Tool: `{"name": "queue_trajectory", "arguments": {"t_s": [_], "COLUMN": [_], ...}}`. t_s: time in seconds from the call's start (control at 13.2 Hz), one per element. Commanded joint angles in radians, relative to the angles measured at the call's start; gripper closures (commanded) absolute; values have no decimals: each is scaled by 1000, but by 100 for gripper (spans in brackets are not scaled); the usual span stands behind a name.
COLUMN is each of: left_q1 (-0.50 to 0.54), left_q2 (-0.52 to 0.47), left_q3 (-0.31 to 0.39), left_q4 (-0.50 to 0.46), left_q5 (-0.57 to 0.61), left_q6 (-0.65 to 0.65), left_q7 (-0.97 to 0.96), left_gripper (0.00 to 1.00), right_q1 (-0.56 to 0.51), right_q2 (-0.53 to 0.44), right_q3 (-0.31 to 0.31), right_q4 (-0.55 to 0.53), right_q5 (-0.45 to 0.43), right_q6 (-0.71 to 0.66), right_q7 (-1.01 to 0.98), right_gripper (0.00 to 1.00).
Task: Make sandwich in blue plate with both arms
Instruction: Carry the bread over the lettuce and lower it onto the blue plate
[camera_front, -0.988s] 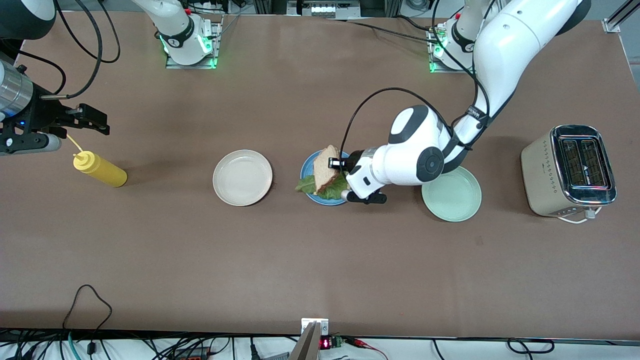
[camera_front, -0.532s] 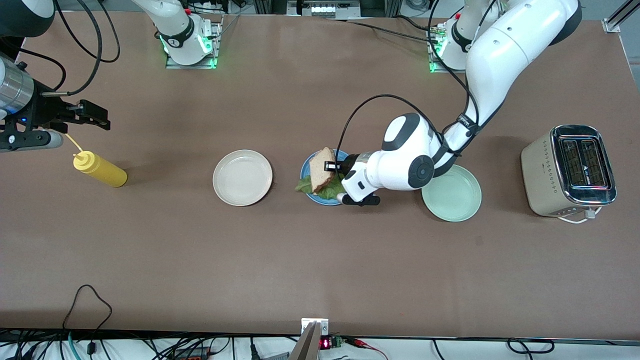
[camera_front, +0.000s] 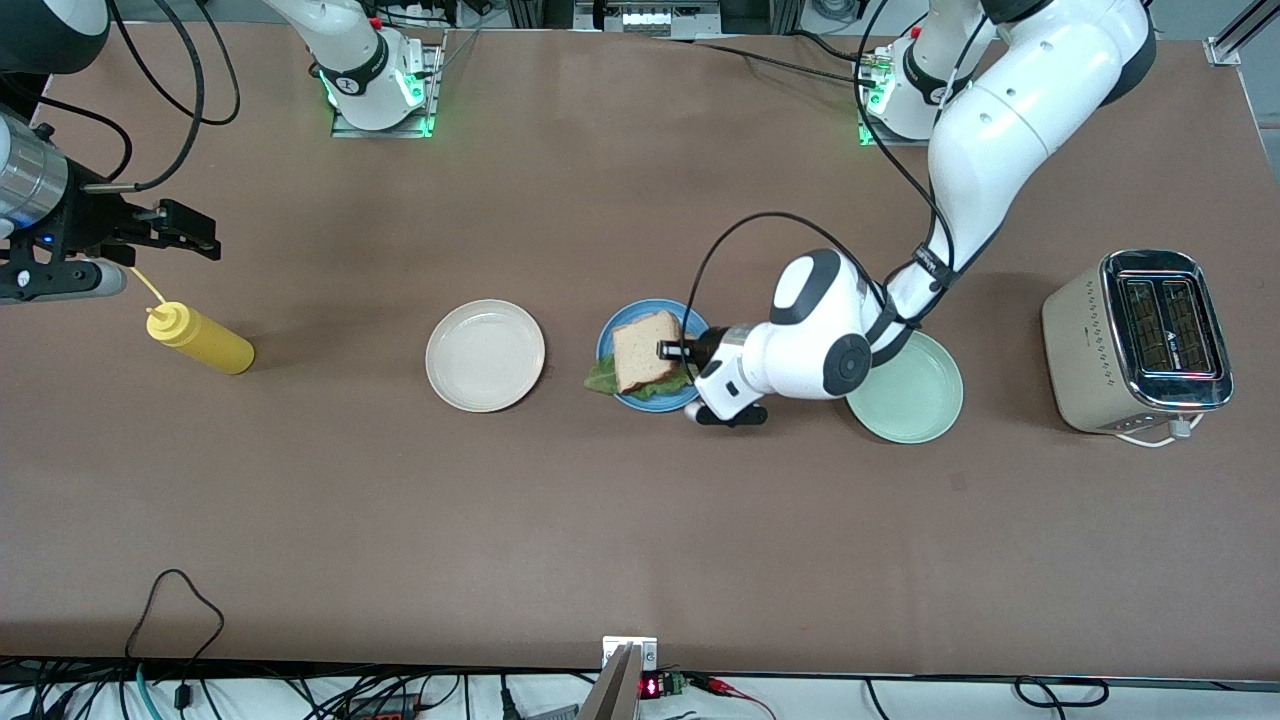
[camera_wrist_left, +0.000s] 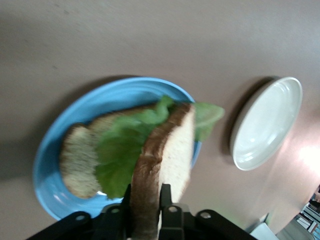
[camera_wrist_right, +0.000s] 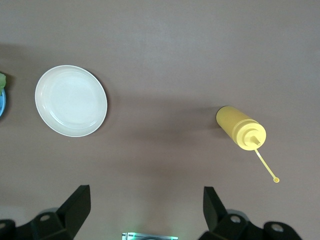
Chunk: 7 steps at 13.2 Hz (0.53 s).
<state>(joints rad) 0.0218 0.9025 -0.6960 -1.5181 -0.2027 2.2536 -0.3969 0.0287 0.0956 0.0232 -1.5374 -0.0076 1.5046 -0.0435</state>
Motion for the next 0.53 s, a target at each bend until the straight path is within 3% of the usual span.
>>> {"name": "queue_trajectory", "arguments": {"t_s": [0.0, 0.08, 0.15, 0.23, 0.3, 0.46], "left_q1": [-13, -14, -16, -13, -7, 0], "left_q2": [41, 47, 47, 42, 30, -6], "left_q3": [22, 35, 39, 39, 36, 27], "left_q4": [26, 26, 26, 26, 27, 26], "left_q5": [-9, -7, -6, -6, -4, -6], "left_q6": [34, 34, 34, 35, 34, 28], "left_q7": [53, 56, 56, 56, 56, 52], "left_gripper": [41, 38, 27, 8, 0, 0], "right_q1": [-3, -3, -3, -4, -9, -10], "right_q2": [-10, -10, -10, -8, -8, -7], "right_q3": [1, 0, 0, 0, 0, 0], "right_q4": [2, 2, 2, 2, 2, 2], "right_q5": [-3, -3, -3, -3, -3, -3], "right_q6": [-12, -12, -9, -6, -4, -3], "right_q7": [11, 11, 11, 13, 11, 11], "right_gripper": [0, 0, 0, 0, 0, 0]}}
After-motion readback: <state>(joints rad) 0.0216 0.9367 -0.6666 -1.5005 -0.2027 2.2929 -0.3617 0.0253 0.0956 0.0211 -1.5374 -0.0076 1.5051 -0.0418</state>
